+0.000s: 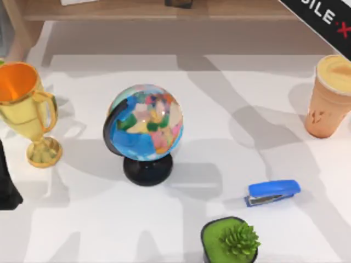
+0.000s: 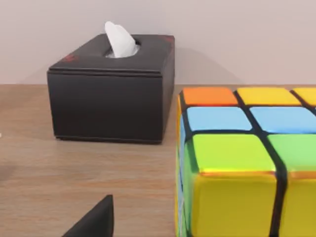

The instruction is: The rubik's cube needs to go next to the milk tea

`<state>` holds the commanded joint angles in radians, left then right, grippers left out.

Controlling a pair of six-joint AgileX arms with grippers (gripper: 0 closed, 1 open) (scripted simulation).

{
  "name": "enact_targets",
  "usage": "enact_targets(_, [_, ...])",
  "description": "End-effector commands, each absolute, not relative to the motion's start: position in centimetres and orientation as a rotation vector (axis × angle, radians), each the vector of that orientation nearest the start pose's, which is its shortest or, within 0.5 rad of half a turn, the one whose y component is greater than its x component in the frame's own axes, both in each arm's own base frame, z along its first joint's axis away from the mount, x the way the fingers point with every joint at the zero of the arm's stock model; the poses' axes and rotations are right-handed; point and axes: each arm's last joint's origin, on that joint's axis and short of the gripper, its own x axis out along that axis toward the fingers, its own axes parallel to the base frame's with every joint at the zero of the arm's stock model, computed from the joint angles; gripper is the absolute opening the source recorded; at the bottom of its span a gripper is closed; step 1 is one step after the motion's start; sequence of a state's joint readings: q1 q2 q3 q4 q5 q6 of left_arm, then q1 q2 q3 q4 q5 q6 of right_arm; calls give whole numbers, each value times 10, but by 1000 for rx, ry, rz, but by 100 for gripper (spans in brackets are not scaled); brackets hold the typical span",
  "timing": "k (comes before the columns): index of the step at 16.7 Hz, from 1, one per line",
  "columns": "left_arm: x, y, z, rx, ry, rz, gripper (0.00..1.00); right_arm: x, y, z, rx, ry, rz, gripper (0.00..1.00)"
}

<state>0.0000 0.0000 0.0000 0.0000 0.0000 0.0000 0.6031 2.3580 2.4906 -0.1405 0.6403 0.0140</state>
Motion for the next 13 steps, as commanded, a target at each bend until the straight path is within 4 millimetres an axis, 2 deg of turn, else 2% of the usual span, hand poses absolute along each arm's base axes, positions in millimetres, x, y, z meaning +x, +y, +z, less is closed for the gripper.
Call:
enact_targets(2, [106, -1, 160, 0, 0, 0, 100, 451, 299, 378, 0, 0, -10, 100])
enact_targets(13, [106, -1, 160, 0, 0, 0, 100, 451, 299, 378, 0, 0, -10, 17])
